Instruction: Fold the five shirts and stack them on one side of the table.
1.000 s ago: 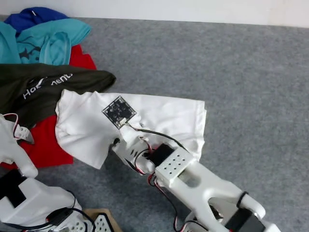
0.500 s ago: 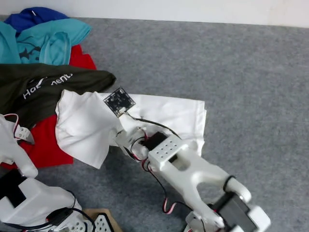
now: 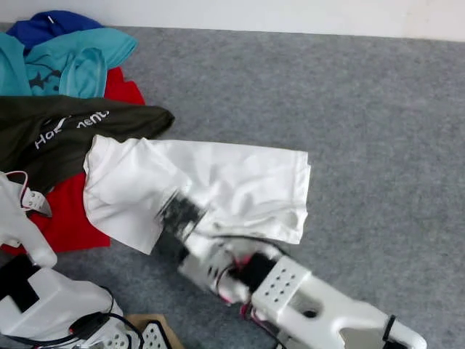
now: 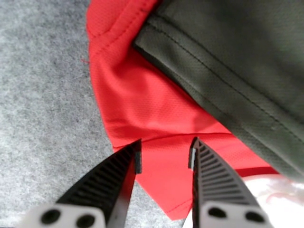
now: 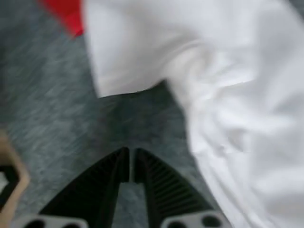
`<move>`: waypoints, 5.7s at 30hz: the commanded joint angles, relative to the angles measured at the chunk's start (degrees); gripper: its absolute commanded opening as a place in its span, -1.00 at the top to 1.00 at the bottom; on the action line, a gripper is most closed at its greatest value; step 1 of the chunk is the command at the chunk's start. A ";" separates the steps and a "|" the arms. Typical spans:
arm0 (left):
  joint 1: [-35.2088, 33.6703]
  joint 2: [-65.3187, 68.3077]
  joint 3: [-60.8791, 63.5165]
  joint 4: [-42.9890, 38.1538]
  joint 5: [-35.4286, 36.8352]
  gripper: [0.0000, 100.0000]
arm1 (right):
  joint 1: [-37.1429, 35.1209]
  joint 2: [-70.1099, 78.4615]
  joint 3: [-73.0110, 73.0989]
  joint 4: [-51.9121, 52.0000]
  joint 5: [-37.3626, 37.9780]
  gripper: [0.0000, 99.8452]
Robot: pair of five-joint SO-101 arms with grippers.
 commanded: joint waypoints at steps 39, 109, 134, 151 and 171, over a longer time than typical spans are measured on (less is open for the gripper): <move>0.66 -1.54 -0.13 -0.70 0.18 0.64 | 4.35 54.90 -46.29 -17.63 -5.71 0.98; 36.09 -4.18 -7.34 -1.67 -10.02 0.64 | 34.51 2.42 -9.19 1.54 -13.01 0.98; 26.59 14.99 -6.37 -3.16 -14.24 0.64 | 40.66 0.92 1.27 7.69 -10.46 0.97; 25.89 14.73 -7.52 -3.25 -14.24 0.63 | 50.07 -0.57 -6.81 13.14 -8.00 0.75; 26.24 14.99 -7.25 -3.34 -14.24 0.63 | 50.33 28.44 -16.40 3.74 -8.79 0.52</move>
